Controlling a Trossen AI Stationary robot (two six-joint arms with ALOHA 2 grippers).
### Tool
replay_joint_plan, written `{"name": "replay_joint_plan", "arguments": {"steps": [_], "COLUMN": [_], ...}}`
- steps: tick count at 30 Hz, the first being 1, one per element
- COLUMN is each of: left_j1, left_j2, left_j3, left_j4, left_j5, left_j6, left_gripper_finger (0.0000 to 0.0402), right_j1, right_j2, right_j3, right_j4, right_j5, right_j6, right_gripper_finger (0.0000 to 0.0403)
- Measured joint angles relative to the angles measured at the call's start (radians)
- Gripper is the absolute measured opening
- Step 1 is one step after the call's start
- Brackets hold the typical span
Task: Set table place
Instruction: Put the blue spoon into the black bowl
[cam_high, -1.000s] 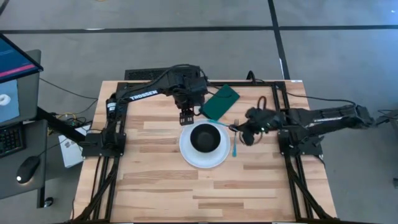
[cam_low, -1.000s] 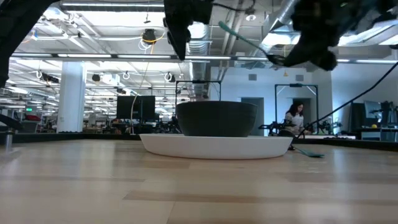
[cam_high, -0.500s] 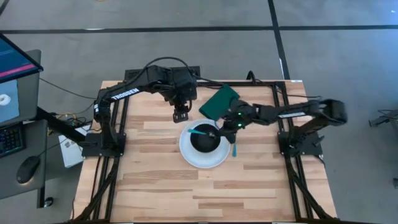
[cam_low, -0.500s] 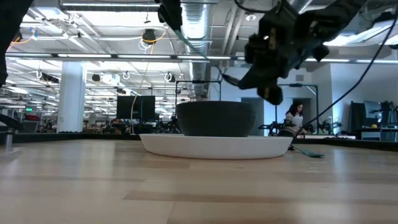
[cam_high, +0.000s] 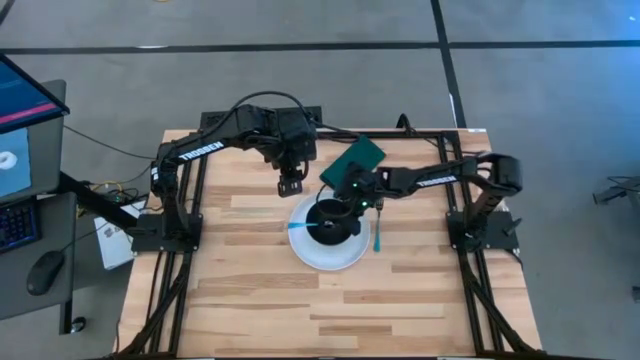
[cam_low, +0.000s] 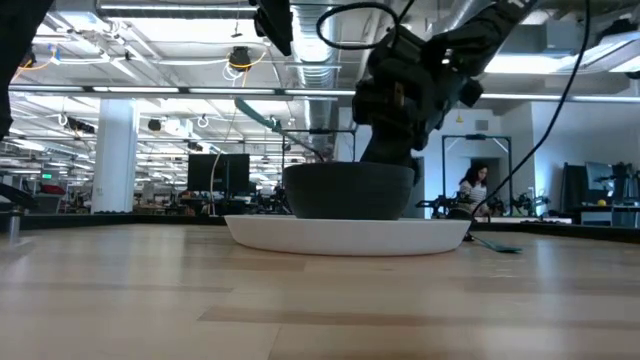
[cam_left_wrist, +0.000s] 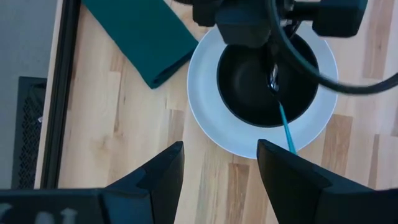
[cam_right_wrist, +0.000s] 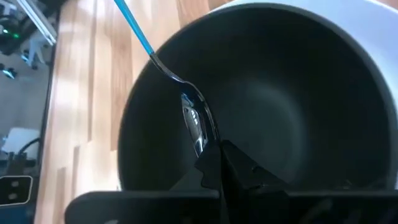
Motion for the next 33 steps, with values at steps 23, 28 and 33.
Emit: {"name": "replay_joint_plan", "arguments": {"steps": [23,28,33], "left_j1": [0.000,0.000,0.000], "left_j2": [0.000,0.000,0.000], "left_j3": [0.000,0.000,0.000], "left_j4": [0.001,0.002,0.021], "left_j5": [0.000,0.000,-0.041], "left_j6": [-0.001,0.000,0.034], "left_gripper_finger": [0.0194,0.0194,0.0194], "right_j1": [-0.015,-0.022,-0.034], "right_j2": [0.004,-0.026,-0.127], "right_j3": [0.010,0.013,0.056], "right_j4": [-0.075,-0.089,-0.145], "right_j5": [0.060,0.057,0.052], "right_j6": [-0.025,-0.025,-0.046], "right_gripper_finger": [0.0025,0.0037,0.0045]}}
